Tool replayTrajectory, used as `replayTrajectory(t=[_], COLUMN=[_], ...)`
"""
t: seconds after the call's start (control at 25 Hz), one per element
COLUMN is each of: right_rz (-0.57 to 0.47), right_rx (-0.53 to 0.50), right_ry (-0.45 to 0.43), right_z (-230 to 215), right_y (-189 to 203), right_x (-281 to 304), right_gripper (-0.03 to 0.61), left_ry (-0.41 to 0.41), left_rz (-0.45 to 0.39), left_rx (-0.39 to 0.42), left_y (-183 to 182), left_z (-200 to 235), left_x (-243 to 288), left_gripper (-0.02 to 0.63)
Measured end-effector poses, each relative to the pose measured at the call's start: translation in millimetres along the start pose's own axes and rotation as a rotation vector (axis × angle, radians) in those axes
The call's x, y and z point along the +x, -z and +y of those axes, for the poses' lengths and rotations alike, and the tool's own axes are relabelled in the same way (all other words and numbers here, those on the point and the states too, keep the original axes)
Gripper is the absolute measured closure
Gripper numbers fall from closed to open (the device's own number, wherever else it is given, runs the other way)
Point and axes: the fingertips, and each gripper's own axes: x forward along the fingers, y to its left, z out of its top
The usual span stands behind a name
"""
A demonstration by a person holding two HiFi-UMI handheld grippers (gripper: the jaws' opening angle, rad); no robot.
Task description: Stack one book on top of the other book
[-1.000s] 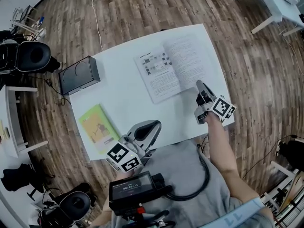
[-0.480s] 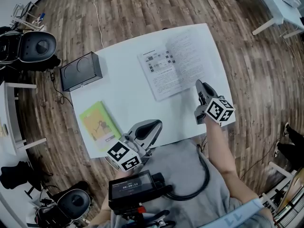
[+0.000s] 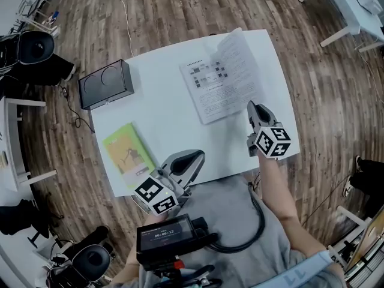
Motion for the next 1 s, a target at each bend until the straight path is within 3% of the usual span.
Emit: replayTrajectory(t=[0.36,0.76,1.0], right_rz=[0.045,0.130,0.173], right_rx=[-0.218,-0.597,-0.890], right_ry=[0.065,0.174,0.252], right_z=[16.9,36.8,47.4], right_y=[8.7,18.4,20.2], right_x=[4.5,11.7,15.1], right_gripper=[0.545,0.545,0.545], left_ry=[-0.009,-0.025,-0.040], left_rz=[-0.020,-0.048,-0.071], left_rx=[-0.011,-0.023,-0.031], left_y=[-1.2,-1.0,0.1], left_z=[8.0,15.7,19.9], left_x=[-18.8,-43.6,-60.6], left_gripper=[0.594,0.594,0.594])
